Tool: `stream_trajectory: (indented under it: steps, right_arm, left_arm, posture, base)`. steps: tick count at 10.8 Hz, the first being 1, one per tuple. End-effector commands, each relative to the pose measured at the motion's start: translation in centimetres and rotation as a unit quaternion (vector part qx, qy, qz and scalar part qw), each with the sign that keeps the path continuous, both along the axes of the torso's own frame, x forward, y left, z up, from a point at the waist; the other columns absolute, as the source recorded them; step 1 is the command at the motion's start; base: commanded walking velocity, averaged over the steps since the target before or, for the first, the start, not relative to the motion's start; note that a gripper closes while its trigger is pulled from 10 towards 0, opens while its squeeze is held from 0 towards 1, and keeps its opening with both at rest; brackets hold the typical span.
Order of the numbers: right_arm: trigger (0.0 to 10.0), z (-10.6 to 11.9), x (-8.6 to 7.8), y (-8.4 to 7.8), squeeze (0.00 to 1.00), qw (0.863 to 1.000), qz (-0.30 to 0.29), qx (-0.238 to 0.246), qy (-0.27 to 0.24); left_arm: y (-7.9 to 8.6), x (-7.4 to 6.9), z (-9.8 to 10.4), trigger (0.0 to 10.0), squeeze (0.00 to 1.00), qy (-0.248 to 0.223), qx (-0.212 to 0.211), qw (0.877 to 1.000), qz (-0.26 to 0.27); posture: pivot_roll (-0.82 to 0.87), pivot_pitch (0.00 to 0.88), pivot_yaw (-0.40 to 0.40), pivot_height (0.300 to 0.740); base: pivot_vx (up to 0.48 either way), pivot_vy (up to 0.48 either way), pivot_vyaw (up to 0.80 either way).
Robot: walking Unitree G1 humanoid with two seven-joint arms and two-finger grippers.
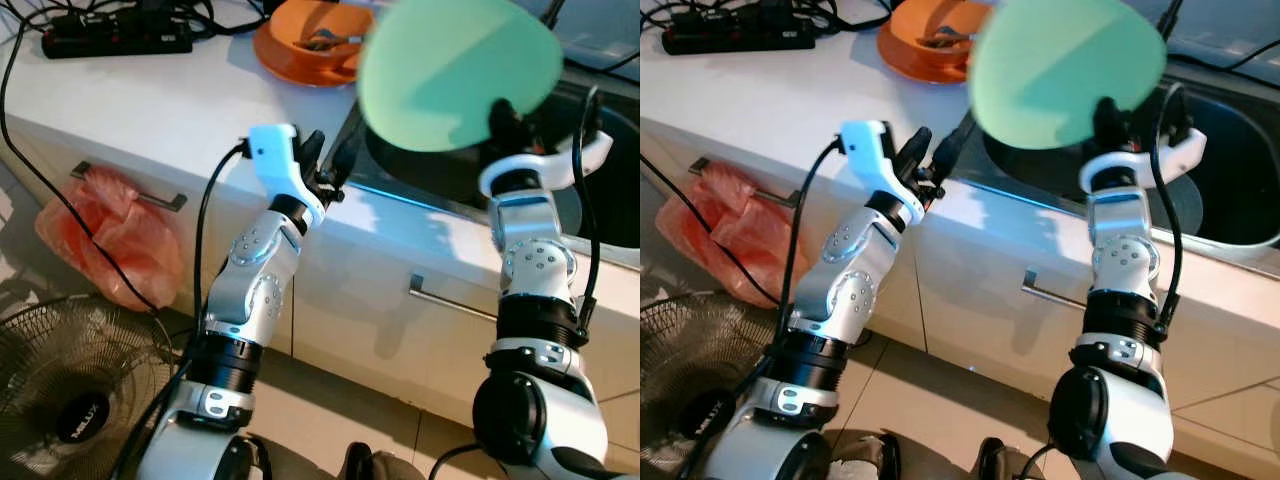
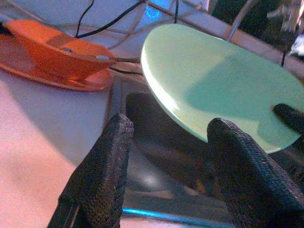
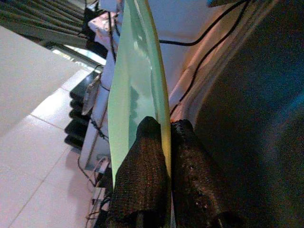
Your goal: Kitchen organization
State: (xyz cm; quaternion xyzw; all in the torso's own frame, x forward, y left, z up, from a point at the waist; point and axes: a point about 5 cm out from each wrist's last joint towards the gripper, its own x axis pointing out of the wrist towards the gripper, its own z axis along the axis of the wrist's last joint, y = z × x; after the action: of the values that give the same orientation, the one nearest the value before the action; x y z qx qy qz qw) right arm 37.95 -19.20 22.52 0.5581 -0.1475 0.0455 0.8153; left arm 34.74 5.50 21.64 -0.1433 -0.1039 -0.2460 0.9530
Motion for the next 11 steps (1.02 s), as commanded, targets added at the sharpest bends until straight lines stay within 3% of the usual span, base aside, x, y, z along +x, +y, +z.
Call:
stream_trajectory:
  steps: [1, 3, 4, 5, 7, 9, 11]
  right_arm:
    - [0.0, 1.2, 0.0, -0.7, 0.0, 1.0, -0.021, -0.004, -0.02]
    - [0.0, 1.0, 0.2, -1.2, 0.0, 0.998, -0.044, -0.031, -0.013]
    - [8.9, 1.0, 0.2, -1.2, 0.0, 0.997, -0.051, -0.048, -0.01]
    - [10.0, 0.8, 0.2, -1.2, 0.0, 0.995, -0.06, -0.08, -0.007]
    - [10.0, 0.9, 0.3, -1.0, 0.0, 0.982, -0.077, -0.175, -0.007]
    - [10.0, 0.9, 0.3, -0.6, 0.0, 0.954, -0.099, -0.282, -0.006]
    - [10.0, 1.1, 0.2, -0.2, 0.0, 0.928, -0.122, -0.352, -0.017]
  left_arm:
    - [-0.9, -0.3, 0.2, 10.0, 0.0, -0.016, 0.028, 0.999, -0.006]
    - [-1.4, -0.5, -0.1, 10.0, 0.0, -0.029, 0.078, 0.996, -0.005]
    - [-1.3, -0.5, -0.1, 10.0, 0.0, -0.03, 0.085, 0.996, -0.004]
    - [-1.3, -0.6, -0.2, 10.0, 0.0, -0.029, 0.091, 0.995, -0.006]
    - [-1.5, -0.7, -0.3, 10.0, 0.0, -0.033, 0.103, 0.994, -0.009]
    - [-1.6, -0.7, -0.4, 10.0, 0.0, -0.033, 0.11, 0.993, -0.011]
    - [-1.7, -0.8, -0.4, 10.0, 0.0, -0.034, 0.112, 0.993, -0.012]
  posture:
    - [0.03, 0.154, -0.032, 0.74]
    - [0.03, 0.153, -0.033, 0.74]
    - [0.03, 0.155, -0.033, 0.74]
    - [0.03, 0.155, -0.033, 0.74]
    - [0.04, 0.156, -0.033, 0.74]
    - [0.03, 0.156, -0.033, 0.74]
    - [0.04, 0.155, -0.034, 0.74]
  base:
    - [0.0, 0.0, 0.0]
    - [0.0, 0.0, 0.0]
    - [0.0, 0.0, 0.0]
    - [0.0, 0.0, 0.0]
    - [0.0, 0.0, 0.0]
    - [0.0, 0.0, 0.0]
    - [0.0, 0.0, 0.0]
